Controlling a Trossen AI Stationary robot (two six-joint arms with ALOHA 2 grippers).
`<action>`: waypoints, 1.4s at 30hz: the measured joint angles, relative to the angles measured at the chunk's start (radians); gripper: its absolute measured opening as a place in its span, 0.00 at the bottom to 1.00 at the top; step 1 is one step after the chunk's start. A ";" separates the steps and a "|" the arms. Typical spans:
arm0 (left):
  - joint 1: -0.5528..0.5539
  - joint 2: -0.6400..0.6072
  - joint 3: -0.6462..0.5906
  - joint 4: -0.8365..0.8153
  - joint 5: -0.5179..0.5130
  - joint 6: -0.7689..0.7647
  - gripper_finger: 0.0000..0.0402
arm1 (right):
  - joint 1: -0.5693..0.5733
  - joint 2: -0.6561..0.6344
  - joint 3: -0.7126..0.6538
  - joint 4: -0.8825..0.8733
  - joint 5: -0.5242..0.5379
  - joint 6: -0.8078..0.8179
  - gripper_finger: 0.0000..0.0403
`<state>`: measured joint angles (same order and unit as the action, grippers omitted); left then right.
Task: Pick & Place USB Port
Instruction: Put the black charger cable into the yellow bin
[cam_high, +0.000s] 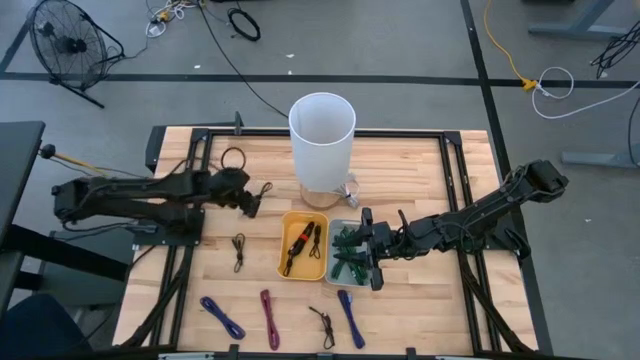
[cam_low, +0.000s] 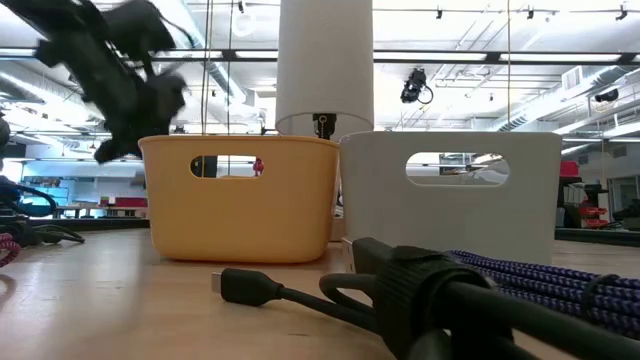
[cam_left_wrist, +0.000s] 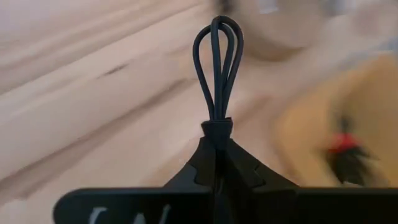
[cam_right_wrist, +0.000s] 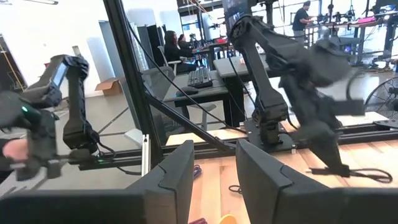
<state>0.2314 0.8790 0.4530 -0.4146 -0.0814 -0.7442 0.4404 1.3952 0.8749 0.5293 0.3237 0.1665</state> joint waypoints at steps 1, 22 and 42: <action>-0.034 -0.036 0.000 0.006 -0.006 -0.013 0.03 | 0.000 0.000 0.000 0.000 0.000 0.000 0.29; -0.805 0.274 0.001 0.926 -0.484 0.003 0.03 | 0.000 0.000 0.000 0.001 0.000 0.001 0.29; -0.666 0.543 0.001 1.142 -0.462 -0.008 0.03 | 0.000 0.000 0.000 0.008 0.000 0.001 0.29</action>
<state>-0.4347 1.4223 0.4541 0.7279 -0.5429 -0.7524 0.4404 1.3952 0.8749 0.5369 0.3241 0.1672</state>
